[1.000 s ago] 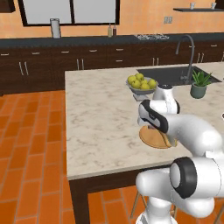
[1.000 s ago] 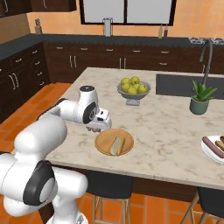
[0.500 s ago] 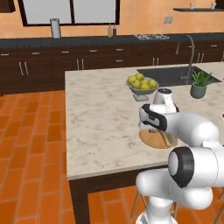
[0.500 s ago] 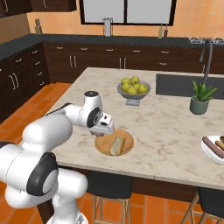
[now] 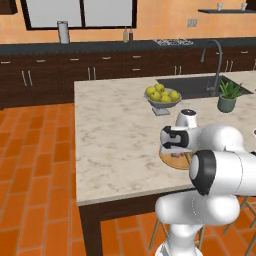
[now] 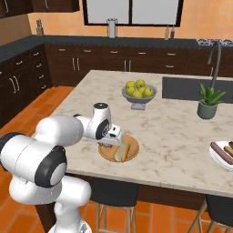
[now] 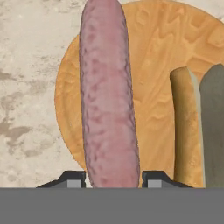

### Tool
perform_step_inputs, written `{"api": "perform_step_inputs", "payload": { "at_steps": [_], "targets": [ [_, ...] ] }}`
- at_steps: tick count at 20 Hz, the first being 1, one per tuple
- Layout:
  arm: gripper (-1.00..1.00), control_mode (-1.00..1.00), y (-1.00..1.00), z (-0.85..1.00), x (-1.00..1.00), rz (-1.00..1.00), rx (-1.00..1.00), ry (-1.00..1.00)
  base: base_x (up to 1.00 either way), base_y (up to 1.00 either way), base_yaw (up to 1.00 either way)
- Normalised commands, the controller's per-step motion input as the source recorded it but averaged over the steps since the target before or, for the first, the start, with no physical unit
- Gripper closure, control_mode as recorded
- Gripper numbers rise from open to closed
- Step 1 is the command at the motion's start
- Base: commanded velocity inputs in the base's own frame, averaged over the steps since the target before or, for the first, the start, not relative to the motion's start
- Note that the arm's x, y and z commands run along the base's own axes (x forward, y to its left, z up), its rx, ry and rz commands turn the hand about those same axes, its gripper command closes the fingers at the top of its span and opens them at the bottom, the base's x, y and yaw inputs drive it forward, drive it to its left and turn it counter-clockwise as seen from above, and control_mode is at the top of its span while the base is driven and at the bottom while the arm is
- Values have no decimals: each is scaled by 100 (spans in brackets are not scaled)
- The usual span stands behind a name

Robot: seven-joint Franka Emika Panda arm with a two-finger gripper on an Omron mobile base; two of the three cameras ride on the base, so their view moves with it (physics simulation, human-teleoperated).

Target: Place one bun and one sausage from the bowl on each plate.

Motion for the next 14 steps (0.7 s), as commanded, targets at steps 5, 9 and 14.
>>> {"api": "perform_step_inputs", "payload": {
  "at_steps": [5, 9, 14],
  "targets": [
    [100, -100, 0, -28, 0, 0, 0, 2, 0, 0, 0],
    [100, -100, -5, -30, 0, 0, 0, 0, 0, 0, 0],
    [100, -100, -11, -27, 5, 0, 0, 0, 0, 0, 0]
  ]
}}
